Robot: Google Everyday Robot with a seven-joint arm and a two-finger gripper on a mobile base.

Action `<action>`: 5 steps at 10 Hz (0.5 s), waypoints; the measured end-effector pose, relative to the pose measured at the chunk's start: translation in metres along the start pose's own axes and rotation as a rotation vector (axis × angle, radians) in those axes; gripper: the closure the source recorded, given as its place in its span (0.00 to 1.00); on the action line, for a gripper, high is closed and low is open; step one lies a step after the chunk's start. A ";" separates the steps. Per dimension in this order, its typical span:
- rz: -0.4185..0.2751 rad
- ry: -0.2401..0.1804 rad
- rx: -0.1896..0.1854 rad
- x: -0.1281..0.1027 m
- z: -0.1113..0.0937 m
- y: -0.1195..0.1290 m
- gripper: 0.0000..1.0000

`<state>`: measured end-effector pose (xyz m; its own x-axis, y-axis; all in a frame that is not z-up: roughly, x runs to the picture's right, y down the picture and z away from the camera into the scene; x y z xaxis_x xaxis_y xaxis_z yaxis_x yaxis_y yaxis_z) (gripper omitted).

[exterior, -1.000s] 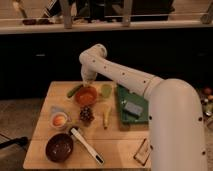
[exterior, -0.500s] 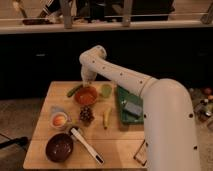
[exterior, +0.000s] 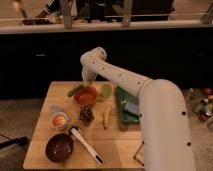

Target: Place pepper in red bowl

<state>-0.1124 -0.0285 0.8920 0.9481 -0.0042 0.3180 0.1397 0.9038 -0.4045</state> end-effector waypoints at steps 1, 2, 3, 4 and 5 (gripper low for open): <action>0.001 -0.003 -0.002 -0.001 0.001 -0.001 0.99; -0.002 -0.003 -0.008 -0.002 -0.001 0.003 0.99; -0.010 -0.003 -0.015 -0.003 -0.003 0.005 0.99; -0.014 -0.002 -0.025 0.001 -0.002 0.006 0.99; -0.017 -0.003 -0.038 0.004 0.000 0.006 0.99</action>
<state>-0.1076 -0.0225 0.8911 0.9447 -0.0184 0.3274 0.1667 0.8867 -0.4312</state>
